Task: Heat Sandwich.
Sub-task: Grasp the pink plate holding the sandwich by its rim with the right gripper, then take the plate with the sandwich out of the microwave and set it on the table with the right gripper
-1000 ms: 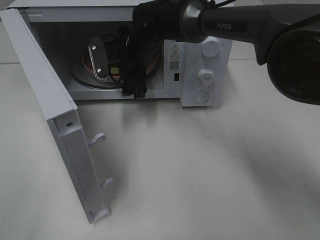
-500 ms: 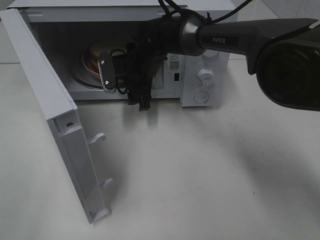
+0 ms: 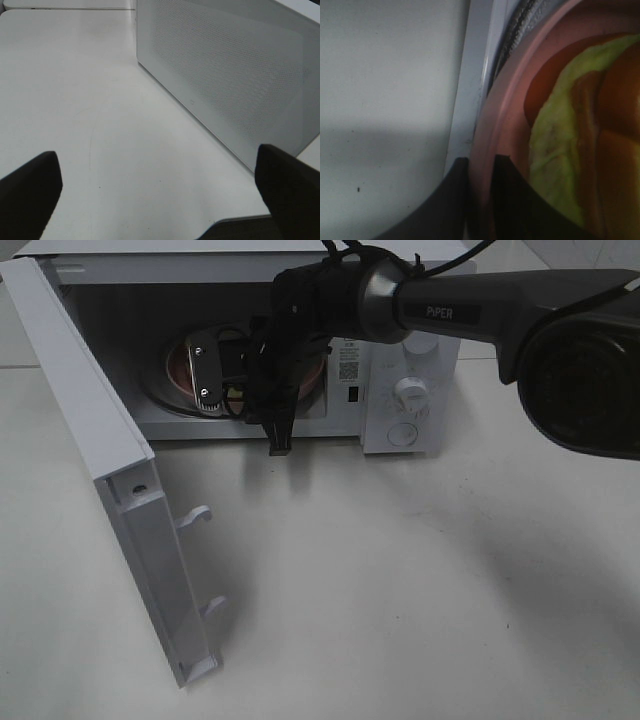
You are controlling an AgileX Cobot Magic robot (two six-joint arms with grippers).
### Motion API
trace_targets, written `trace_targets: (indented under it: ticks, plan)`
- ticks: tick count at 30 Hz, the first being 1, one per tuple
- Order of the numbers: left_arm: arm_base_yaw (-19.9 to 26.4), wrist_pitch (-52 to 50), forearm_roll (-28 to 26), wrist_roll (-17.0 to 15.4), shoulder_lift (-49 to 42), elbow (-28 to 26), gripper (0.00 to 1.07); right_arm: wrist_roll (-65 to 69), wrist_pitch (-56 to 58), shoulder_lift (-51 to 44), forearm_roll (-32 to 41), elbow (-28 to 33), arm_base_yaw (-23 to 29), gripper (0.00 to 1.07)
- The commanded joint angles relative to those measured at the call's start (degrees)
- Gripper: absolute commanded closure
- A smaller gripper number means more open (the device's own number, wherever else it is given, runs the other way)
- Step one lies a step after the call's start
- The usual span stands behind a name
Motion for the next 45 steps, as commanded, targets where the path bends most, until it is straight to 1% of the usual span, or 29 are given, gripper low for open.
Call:
trace_targets:
  ticks: [1,17,20,26,30,32,35,37,39,40,42,43,44,45]
  plan:
    - [0.23,-0.34,-0.17,-0.17,-0.97,0.06,0.09,1.2,1.2,0.34,0.06,0.0,-0.4,1.07]
    - [0.23,-0.34,-0.17,-0.17,-0.97,0.06,0.09,0.69,2.52,-2.18,-0.06,0.11,-0.4,1.07]
    - [0.23,-0.34,-0.17,-0.17,-0.97,0.06,0.09,-0.29,2.64,-3.27,-0.06,0.86,-0.46,1.07]
    - [0.23,-0.34,-0.17,-0.17,-0.97,0.06,0.09,-3.84,2.06,-6.19,0.0,5.61,-0.46,1.07]
    - [0.23,-0.34,-0.17,-0.17,-0.97,0.06,0.09,-3.84,0.8,-7.56,0.0,7.56,-0.46,1.07]
    - [0.23,-0.34,-0.17,-0.17,-0.97,0.06,0.09,-3.84,-1.38,-9.22,0.0,10.43,-0.46,1.07]
    - [0.23,-0.34,-0.17,-0.17,-0.97,0.06,0.09,-3.9,-2.52,-10.31,0.06,12.15,-0.46,1.07]
    - [0.23,-0.34,-0.17,-0.17,-0.97,0.06,0.09,-4.41,-4.18,-11.86,-0.06,15.07,-0.46,1.07]
    - [0.23,-0.34,-0.17,-0.17,-0.97,0.06,0.09,-4.81,-4.64,-12.32,-0.06,16.21,-0.46,1.07]
    - [0.23,-0.34,-0.17,-0.17,-0.97,0.06,0.09,-6.65,-5.73,-13.75,0.0,18.45,-0.46,1.07]
    - [0.23,-0.34,-0.17,-0.17,-0.97,0.06,0.09,-8.08,-7.68,-15.24,0.11,21.08,-0.46,1.07]
    - [0.23,-0.34,-0.17,-0.17,-0.97,0.06,0.09,-8.08,-7.68,-15.24,0.11,21.08,-0.46,1.07]
    - [0.23,-0.34,-0.17,-0.17,-0.97,0.06,0.09,-9.22,-9.45,-16.44,0.11,23.26,-0.46,1.07]
    - [0.23,-0.34,-0.17,-0.17,-0.97,0.06,0.09,-9.51,-10.2,-16.96,0.11,24.18,-0.46,1.07]
